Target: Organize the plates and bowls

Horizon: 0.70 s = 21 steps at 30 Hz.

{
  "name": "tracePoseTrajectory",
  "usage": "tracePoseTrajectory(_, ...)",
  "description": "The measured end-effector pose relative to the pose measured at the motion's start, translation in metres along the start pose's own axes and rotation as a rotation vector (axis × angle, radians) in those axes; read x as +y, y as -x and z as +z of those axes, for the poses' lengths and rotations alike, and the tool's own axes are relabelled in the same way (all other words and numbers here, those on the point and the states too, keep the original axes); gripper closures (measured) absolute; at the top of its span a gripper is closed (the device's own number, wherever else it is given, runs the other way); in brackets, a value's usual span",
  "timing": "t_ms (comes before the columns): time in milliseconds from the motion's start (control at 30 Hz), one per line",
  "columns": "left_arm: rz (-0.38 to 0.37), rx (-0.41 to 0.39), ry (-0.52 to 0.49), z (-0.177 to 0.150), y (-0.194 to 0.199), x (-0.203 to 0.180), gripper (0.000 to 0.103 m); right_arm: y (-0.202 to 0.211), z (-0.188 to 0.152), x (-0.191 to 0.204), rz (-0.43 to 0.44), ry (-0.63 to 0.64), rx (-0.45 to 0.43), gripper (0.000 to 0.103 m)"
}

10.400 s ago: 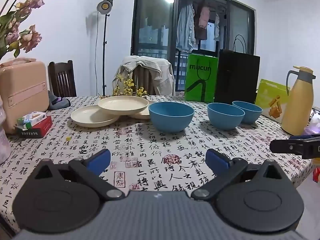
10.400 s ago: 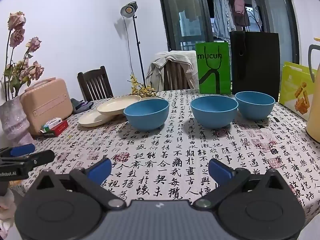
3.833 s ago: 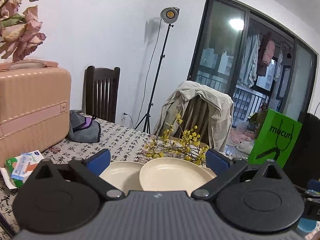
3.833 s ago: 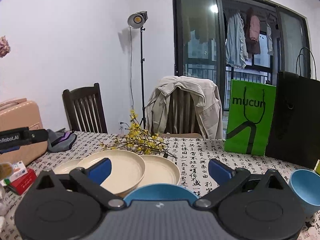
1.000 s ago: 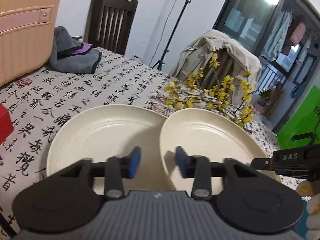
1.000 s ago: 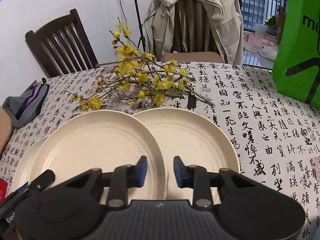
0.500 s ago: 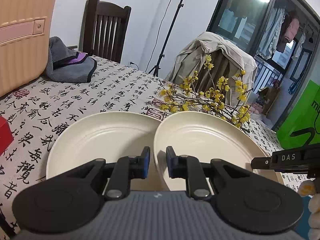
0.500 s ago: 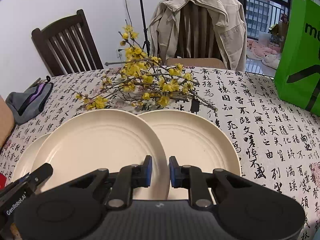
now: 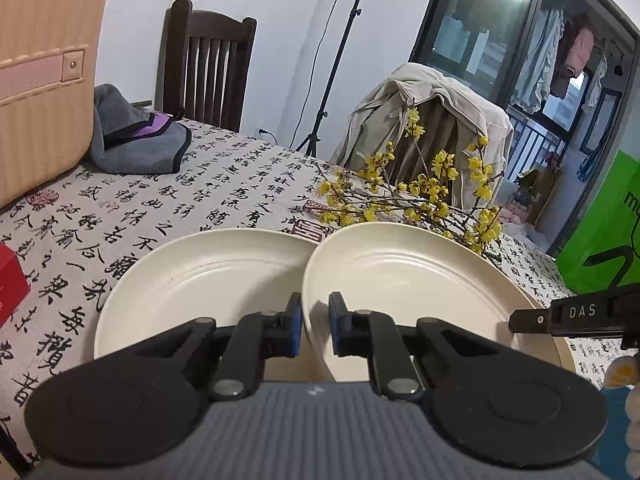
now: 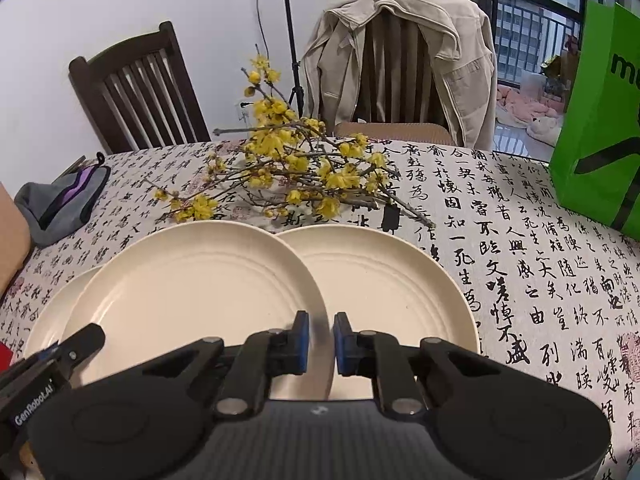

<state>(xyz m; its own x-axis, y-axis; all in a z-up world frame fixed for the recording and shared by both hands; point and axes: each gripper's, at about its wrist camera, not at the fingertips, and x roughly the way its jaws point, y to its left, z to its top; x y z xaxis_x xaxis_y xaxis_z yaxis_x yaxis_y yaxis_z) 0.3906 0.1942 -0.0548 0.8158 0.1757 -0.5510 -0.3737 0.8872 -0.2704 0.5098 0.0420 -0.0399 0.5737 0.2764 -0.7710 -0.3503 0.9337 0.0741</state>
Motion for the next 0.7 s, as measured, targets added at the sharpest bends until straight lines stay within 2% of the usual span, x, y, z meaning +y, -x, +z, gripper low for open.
tracePoseTrajectory(200, 0.011, -0.002, -0.001, 0.002, 0.0, 0.002, 0.089, 0.005, -0.008, 0.012, -0.023, 0.094, -0.022, 0.091)
tracePoseTrajectory(700, 0.024, -0.025, -0.012, 0.005, 0.004, 0.004, 0.089, 0.014, -0.016, 0.016, -0.01, 0.146, -0.056, 0.09)
